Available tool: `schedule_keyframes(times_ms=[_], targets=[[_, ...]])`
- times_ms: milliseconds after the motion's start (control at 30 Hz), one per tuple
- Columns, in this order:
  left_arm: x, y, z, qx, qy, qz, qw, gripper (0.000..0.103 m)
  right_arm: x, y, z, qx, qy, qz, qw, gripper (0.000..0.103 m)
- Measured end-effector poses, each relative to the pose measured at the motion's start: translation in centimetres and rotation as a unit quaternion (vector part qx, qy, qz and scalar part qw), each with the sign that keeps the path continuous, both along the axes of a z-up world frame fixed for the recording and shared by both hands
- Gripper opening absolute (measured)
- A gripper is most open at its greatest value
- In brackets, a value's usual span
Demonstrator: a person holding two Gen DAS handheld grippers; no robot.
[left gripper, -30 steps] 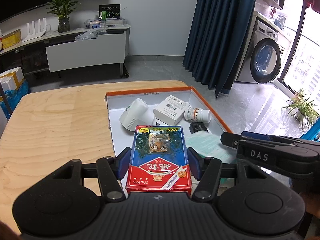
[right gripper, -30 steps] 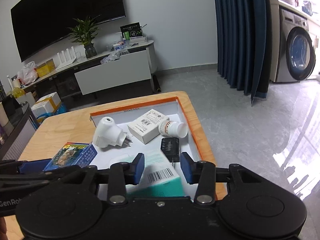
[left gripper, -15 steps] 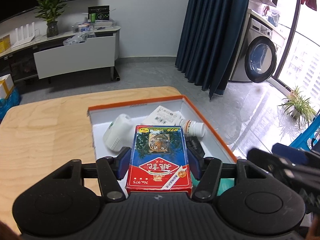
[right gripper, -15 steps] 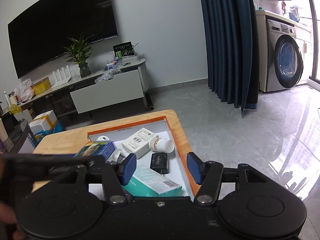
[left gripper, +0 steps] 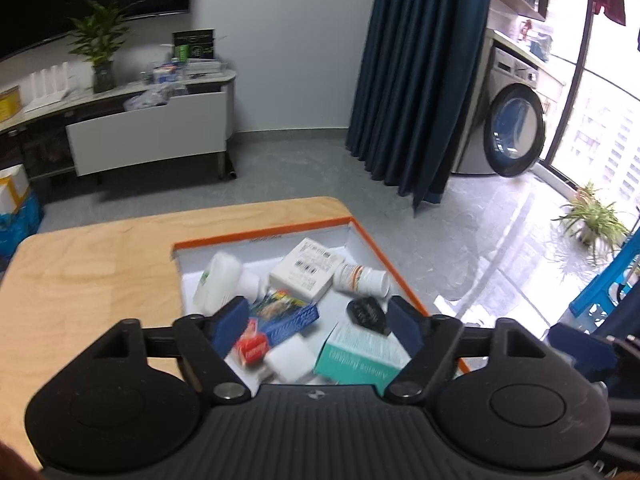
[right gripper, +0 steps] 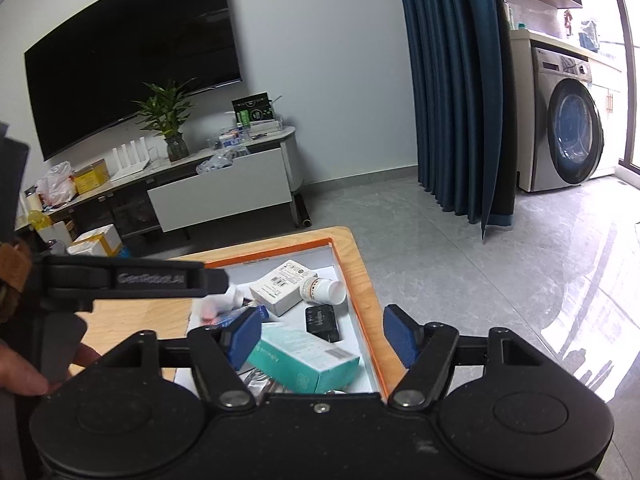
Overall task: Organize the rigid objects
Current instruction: 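Lower and open both grippers to drop the two boxes into the white box, then lift both grippers away from the filled box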
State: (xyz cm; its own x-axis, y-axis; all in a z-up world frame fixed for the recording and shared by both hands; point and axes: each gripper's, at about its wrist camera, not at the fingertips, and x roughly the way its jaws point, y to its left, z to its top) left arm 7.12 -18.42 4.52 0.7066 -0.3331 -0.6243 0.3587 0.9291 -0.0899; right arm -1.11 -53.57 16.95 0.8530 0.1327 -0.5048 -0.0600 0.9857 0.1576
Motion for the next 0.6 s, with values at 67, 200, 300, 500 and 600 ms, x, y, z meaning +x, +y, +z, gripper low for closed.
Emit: schedule_keyframes(times_ms=[67,200,300,500,600], targets=[[-1.4,0.6,0.3,0.000,0.001,0.017,0.9998,0.089,-0.8,-0.3,0.3,-0.006,0.001,0.007,1.000,0.083],[-4.7,1.4,1.1,0.003,-0.006,0.055,0.9985,0.103,-2.4,-1.2,0.6,-0.007,0.005,0.026,1.000,0.087],[-6.6,1.7,1.1,0.003,0.000,0.073,0.9974,0.103,-3.4,-1.8,0.6,-0.015,0.013,0.037,0.999,0.089],[-8.4,1.9,-0.7,0.008,0.034,0.089,0.9954,0.103,-4.7,-2.0,-0.5,-0.020,0.038,0.059,0.997,0.090],[-8.9,1.9,-1.7,0.026,0.043,0.100,0.9937,0.103,-5.1,-2.0,-1.4,-0.016,0.053,0.064,0.996,0.090]])
